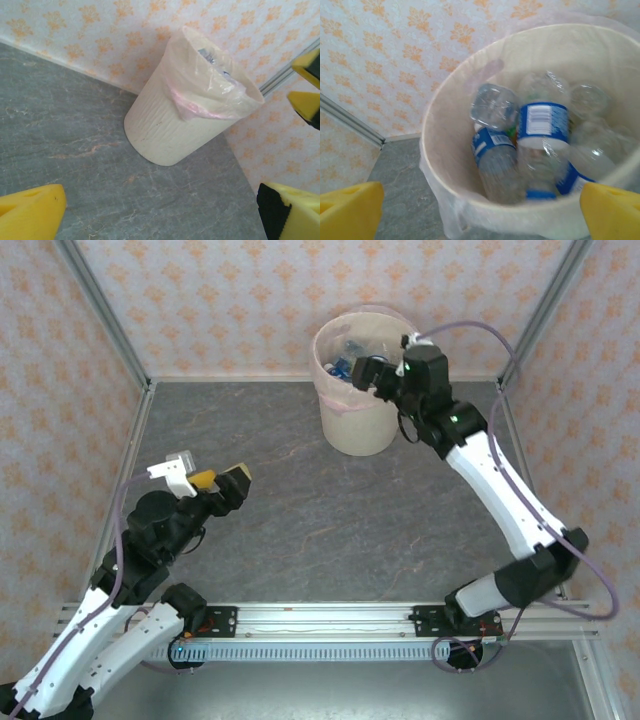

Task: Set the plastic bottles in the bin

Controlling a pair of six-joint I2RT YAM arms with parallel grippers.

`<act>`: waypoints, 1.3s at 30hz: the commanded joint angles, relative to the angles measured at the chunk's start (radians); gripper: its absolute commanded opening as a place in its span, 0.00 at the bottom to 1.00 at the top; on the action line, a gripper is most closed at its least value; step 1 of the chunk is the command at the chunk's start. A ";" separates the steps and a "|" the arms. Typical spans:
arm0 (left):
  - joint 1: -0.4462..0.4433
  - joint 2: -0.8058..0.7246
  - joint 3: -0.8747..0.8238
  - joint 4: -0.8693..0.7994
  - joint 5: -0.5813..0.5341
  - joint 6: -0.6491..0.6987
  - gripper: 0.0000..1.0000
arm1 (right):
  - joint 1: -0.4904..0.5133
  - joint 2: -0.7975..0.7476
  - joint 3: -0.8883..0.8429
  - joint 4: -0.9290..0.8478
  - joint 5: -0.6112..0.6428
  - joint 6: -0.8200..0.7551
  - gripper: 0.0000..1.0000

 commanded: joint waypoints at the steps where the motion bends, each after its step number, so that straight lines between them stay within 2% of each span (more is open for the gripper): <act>1: 0.010 0.037 -0.011 -0.005 -0.020 0.005 0.99 | -0.008 -0.136 -0.140 0.102 0.087 0.007 1.00; 10: 0.010 0.182 -0.047 0.055 -0.042 -0.045 0.99 | -0.008 -0.503 -0.626 0.236 0.335 -0.034 1.00; 18: 0.013 0.358 -0.038 0.089 -0.219 -0.052 0.99 | -0.008 -0.694 -1.001 0.433 0.603 -0.090 1.00; 23: 0.040 0.463 -0.033 0.170 -0.279 0.035 0.99 | -0.013 -0.658 -1.117 0.549 0.663 -0.113 1.00; 28: 0.160 0.528 -0.109 0.309 -0.308 -0.035 0.99 | -0.038 -0.566 -1.188 0.736 0.707 -0.151 1.00; 31: 0.204 0.541 -0.153 0.421 -0.373 0.057 0.99 | -0.070 -0.495 -1.242 0.898 0.690 -0.224 1.00; 34: 0.240 0.579 -0.159 0.483 -0.446 0.164 0.99 | -0.120 -0.423 -1.253 0.977 0.672 -0.254 1.00; 39: 0.288 0.682 -0.189 0.601 -0.498 0.342 0.99 | -0.201 -0.299 -1.243 1.065 0.636 -0.211 1.00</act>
